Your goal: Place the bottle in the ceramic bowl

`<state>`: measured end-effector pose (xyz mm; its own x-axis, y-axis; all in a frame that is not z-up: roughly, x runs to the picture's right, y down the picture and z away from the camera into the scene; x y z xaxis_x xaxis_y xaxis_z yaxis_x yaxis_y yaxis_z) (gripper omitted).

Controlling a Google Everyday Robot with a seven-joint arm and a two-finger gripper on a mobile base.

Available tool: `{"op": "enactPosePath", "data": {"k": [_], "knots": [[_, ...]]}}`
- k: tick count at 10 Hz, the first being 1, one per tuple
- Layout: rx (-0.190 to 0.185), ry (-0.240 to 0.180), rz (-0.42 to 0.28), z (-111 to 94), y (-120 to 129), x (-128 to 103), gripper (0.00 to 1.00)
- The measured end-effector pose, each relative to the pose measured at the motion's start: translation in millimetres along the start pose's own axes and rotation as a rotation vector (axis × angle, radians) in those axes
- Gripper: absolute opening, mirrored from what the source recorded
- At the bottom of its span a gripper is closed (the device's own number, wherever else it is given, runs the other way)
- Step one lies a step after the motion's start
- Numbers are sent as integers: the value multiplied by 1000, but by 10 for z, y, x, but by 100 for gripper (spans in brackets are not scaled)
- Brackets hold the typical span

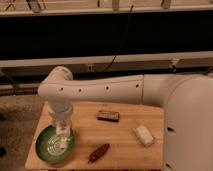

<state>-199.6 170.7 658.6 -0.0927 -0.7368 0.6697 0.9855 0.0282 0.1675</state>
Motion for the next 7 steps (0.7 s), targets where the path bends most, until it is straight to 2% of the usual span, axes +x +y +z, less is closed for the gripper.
{"op": "enactPosePath", "data": {"k": [2,4,7], "knots": [[-3,-6,-30,65,-111,-145,0],[0,-11,-46,110,-229,-131,0],[-16,-19,-69,198,-285,-172,0]]}}
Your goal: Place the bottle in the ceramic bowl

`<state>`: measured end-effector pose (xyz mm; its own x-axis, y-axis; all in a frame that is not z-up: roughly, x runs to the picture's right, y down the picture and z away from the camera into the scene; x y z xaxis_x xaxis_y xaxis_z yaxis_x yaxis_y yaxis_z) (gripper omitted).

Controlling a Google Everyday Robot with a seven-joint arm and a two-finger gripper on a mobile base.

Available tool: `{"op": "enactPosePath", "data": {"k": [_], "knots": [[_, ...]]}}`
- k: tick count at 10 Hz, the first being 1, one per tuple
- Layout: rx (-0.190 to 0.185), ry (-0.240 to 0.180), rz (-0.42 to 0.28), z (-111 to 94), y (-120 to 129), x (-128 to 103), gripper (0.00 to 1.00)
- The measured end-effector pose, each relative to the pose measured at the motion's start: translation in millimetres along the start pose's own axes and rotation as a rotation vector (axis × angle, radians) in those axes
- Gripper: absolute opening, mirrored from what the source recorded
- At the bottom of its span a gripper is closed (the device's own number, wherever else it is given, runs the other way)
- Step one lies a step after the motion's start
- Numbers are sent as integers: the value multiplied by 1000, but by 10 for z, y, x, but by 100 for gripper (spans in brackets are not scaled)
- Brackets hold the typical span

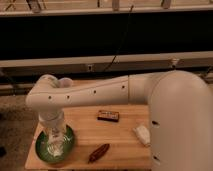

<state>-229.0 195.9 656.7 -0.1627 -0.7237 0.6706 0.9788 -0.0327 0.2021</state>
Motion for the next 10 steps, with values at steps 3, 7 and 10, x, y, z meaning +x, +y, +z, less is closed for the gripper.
{"op": "enactPosePath", "data": {"k": [3,7,10], "knots": [[8,-1,-11,52,-176,49,0],[-7,-4,-27,129,-246,79,0],[-13,-8,-33,179,-281,98,0]]}}
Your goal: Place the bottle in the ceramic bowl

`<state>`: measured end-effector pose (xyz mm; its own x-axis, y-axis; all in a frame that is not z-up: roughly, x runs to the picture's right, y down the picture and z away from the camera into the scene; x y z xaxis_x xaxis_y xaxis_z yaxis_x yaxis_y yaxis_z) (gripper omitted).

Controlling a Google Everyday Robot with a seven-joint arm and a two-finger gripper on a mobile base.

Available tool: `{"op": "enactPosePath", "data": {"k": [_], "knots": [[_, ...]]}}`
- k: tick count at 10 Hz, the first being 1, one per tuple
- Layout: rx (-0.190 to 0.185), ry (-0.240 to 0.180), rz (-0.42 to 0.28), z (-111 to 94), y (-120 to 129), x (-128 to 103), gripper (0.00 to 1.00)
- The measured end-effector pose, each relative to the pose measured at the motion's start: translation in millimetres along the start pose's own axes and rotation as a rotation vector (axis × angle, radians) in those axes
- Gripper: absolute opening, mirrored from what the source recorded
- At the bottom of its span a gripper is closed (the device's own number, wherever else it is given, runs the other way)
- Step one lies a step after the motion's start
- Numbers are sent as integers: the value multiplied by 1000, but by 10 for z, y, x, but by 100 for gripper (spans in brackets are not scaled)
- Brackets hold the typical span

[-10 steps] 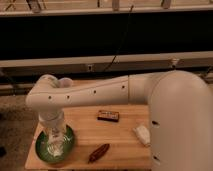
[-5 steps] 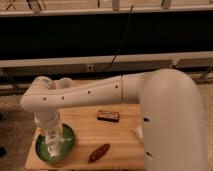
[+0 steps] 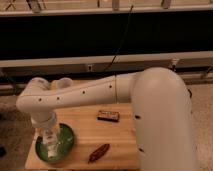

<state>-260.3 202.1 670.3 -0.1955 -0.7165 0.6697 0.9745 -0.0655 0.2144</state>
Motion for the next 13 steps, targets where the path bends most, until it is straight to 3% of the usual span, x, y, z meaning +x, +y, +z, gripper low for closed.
{"op": "enactPosePath", "data": {"k": [3,10,11,13], "knots": [[-5,0,-9,42,-42,30,6],[-11,3,-14,102,-83,92,75],[-11,3,-14,108,-85,102,80],[-12,4,-15,115,-93,112,80]]}}
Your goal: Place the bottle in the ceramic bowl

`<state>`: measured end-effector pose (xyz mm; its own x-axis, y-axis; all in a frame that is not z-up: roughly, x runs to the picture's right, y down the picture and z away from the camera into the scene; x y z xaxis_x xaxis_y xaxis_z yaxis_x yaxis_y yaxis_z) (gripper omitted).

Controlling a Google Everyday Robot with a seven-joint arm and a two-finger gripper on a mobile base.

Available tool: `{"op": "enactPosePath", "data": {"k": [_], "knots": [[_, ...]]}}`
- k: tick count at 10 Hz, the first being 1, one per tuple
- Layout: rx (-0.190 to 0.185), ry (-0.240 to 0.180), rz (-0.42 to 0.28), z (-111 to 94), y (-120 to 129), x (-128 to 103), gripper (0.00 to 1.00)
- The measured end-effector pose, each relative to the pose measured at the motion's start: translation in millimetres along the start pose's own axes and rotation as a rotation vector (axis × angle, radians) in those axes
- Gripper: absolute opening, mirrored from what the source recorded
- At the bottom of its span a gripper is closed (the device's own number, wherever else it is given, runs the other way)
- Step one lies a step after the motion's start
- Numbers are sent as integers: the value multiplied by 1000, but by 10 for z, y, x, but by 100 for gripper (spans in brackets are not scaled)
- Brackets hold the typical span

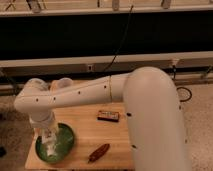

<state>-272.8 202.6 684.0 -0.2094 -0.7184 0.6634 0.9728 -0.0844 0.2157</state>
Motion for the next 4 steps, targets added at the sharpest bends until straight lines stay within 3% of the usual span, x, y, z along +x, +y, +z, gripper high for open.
{"op": "enactPosePath", "data": {"k": [4], "knots": [[-3,4,-1,9,-13,38,80]]}}
